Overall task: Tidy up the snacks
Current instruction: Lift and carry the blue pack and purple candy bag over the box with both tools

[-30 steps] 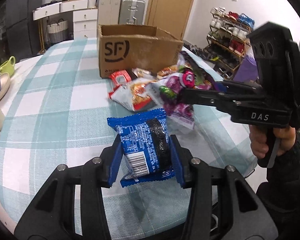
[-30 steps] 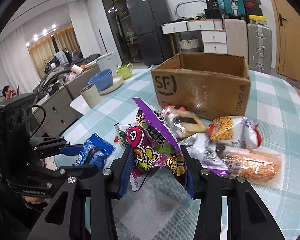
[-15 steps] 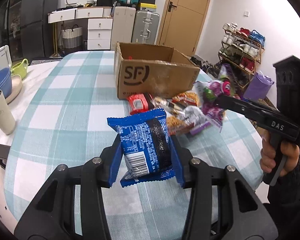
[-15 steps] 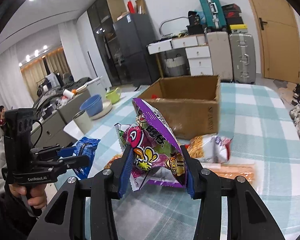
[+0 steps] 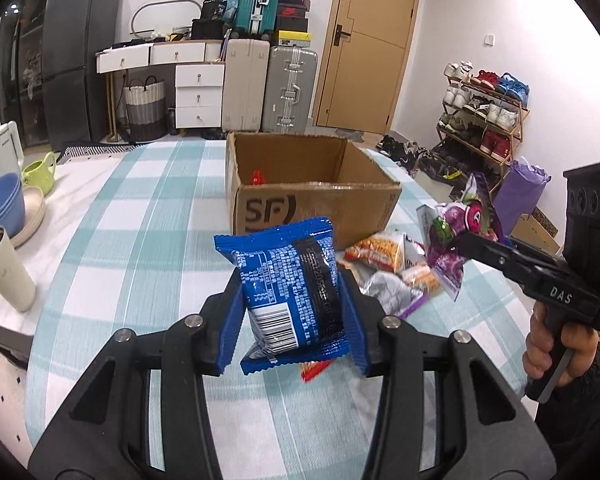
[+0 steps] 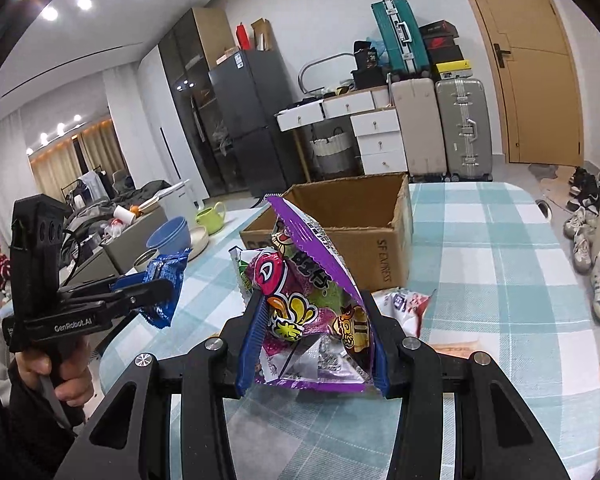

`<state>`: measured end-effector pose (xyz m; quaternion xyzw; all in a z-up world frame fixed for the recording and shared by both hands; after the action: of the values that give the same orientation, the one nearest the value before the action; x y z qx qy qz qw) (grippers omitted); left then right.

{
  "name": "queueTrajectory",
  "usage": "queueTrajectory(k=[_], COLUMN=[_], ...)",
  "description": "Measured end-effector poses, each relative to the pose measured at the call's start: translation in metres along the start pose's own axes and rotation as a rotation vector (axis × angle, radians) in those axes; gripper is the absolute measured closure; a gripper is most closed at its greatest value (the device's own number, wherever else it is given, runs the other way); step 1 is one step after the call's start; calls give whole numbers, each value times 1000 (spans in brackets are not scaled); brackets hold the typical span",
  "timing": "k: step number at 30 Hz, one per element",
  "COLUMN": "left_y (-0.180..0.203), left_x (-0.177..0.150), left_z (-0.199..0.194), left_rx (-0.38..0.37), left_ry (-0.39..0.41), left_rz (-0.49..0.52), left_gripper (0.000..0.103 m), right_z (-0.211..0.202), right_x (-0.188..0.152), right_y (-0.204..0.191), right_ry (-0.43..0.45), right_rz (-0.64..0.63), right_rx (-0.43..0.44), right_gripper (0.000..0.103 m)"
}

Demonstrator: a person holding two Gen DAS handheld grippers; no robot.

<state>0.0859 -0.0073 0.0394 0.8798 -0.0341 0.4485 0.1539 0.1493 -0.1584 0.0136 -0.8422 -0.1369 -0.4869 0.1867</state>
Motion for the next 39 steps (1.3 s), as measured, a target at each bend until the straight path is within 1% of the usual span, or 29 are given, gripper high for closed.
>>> queueTrajectory(k=[8, 18, 28, 39], left_y=[1, 1, -9, -25], left_x=[23, 56, 80, 105], left_z=[9, 22, 34, 67], left_rx=[-9, -17, -17, 2], left_ry=[22, 56, 58, 39], left_rz=[16, 50, 47, 35], left_gripper=[61, 61, 61, 61], right_z=[1, 8, 22, 51], right_x=[8, 37, 67, 89], right_y=[5, 5, 4, 9], right_ry=[17, 44, 66, 45], right_rz=[12, -2, -9, -3], right_rx=[-17, -42, -53, -57], right_gripper=[58, 58, 58, 58])
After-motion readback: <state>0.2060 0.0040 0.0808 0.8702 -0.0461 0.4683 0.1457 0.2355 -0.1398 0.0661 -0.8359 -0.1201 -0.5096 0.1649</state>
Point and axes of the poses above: each gripper's, at about its wrist camera, not at the fingertips, and z roughly the way its jaws point, y to its right, x to its top, the point moved 4 cm from there along z, roughly the way its jaws point, and after that the axes turned 9 degrees about -x, right-handed, at the moved point
